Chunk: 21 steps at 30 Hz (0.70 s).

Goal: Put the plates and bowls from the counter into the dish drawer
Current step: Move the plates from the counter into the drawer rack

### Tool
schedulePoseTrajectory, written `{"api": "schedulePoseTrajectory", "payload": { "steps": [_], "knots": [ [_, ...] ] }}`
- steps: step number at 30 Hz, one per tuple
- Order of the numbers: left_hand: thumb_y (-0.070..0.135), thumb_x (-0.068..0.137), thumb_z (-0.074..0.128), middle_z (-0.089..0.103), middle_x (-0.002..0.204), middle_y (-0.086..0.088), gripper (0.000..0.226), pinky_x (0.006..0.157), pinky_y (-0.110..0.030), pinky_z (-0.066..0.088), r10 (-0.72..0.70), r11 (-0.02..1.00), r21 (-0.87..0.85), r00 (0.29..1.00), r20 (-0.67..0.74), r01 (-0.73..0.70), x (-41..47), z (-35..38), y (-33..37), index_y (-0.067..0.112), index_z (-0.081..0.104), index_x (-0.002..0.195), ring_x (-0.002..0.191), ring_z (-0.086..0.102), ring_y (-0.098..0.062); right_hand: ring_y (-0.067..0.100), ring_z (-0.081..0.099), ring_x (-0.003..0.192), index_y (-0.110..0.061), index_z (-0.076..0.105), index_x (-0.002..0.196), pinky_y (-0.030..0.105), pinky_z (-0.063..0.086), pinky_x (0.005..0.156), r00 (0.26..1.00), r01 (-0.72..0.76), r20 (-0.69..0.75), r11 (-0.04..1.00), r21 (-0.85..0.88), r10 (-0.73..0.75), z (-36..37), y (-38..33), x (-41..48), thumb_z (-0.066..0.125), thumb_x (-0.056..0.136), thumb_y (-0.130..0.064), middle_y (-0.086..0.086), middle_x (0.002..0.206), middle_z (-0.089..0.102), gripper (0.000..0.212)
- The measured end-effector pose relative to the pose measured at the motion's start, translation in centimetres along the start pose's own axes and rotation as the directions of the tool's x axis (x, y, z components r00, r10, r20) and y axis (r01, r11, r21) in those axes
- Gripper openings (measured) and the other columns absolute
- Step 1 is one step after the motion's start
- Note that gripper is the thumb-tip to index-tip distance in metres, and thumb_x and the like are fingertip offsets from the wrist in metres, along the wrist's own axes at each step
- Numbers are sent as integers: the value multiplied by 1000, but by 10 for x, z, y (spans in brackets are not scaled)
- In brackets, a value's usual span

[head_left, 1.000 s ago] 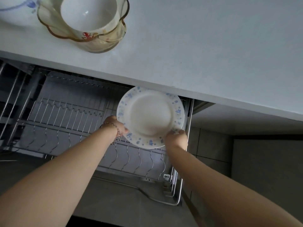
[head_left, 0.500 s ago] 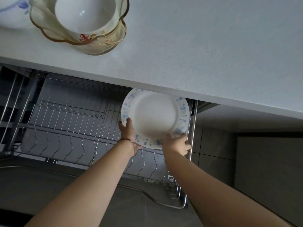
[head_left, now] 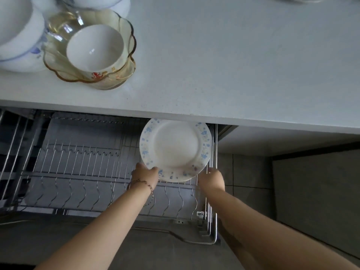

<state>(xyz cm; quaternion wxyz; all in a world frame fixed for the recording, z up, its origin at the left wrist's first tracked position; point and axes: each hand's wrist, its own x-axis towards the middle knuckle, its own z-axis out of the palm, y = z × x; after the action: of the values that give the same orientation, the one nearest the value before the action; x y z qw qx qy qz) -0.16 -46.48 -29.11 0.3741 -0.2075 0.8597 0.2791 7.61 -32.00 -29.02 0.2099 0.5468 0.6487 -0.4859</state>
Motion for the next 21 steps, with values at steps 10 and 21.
{"api": "schedulePoseTrajectory", "payload": {
  "steps": [10,21],
  "knots": [
    [17,90,40,62,86,-4,21,66,-23,45,421,731,335,779,465,-595,-167,37,128,19,59,99,70,55,-16,23,60,73,4,68,102,26,47,66,986,148,-48,972,-182,-159,-241,29,-57,52,82,-5,10,77,64,27],
    [8,91,46,56,68,2,12,44,-9,47,533,726,80,633,561,-683,-329,230,299,17,52,84,59,55,-11,15,55,56,-10,62,99,17,43,51,912,116,-373,979,-168,-172,-587,68,-66,55,86,-7,5,66,64,15]
  ]
}}
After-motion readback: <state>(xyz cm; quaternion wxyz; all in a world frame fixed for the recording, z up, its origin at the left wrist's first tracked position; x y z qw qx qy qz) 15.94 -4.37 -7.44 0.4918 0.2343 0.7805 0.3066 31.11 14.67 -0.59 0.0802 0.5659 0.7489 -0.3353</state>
